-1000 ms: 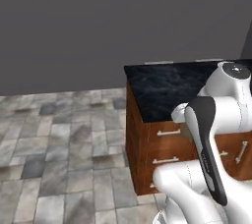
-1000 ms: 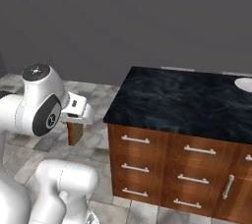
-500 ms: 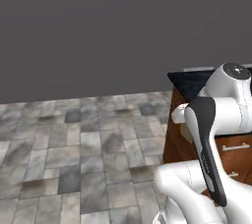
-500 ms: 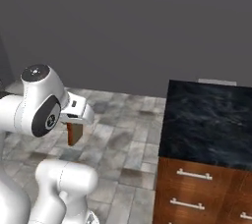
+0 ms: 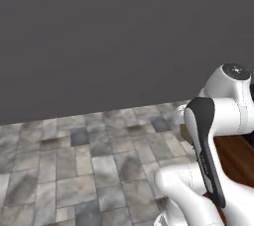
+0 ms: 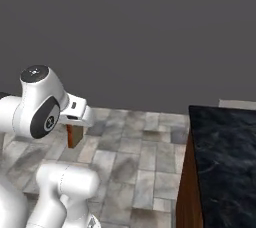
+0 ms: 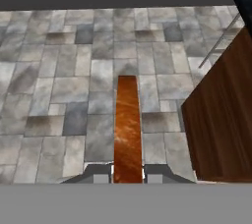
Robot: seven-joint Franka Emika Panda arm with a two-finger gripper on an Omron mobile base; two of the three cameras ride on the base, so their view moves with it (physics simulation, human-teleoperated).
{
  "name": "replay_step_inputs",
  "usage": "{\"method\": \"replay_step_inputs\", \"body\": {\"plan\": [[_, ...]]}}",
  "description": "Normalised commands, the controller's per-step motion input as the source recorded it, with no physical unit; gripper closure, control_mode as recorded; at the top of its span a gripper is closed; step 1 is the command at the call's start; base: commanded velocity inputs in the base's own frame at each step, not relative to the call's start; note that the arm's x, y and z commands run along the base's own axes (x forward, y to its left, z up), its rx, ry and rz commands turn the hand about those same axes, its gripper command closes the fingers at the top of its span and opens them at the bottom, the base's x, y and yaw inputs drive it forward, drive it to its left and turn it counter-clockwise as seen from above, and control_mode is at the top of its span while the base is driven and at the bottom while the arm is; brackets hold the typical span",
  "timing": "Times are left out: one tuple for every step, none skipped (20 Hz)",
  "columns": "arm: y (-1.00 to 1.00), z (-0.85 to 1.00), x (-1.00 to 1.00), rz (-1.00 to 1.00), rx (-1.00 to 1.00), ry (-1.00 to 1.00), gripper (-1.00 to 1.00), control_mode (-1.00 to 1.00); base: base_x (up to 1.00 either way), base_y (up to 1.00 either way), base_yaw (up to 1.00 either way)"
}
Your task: Start the toaster. Once the lever pops up, take the bread to the plate on the dining counter.
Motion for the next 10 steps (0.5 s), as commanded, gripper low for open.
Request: {"method": "replay_step_inputs", "body": {"plan": [[0.00,0.00,0.00,0.00,0.00,0.00,1.00,1.00,1.00,0.47,-0.25],[0.00,0.00,0.00,0.00,0.00,0.00,1.00,1.00,1.00,0.37,-0.30],[0.00,0.00,0.00,0.00,0.00,0.00,1.00,1.00,1.00,0.38,-0.33],[0.00,0.00,0.00,0.00,0.00,0.00,1.00,1.00,1.00,0.42,-0.37],[0.00,0.00,0.00,0.00,0.00,0.00,1.00,1.00,1.00,0.38,-0.48],[0.00,0.00,0.00,0.00,0.00,0.00,1.00,1.00,0.89,0.42,-0.55],[0.00,0.00,0.00,0.00,0.00,0.00,1.00,1.00,0.81,0.44,-0.59],[0.00,0.00,0.00,0.00,0.00,0.00,1.00,1.00,0.74,0.47,-0.62],[0.00,0.00,0.00,0.00,0.00,0.00,1.00,1.00,0.71,0.59,-0.63],[0.00,0.00,0.00,0.00,0.00,0.00,1.00,1.00,0.67,0.64,-0.66]]}}
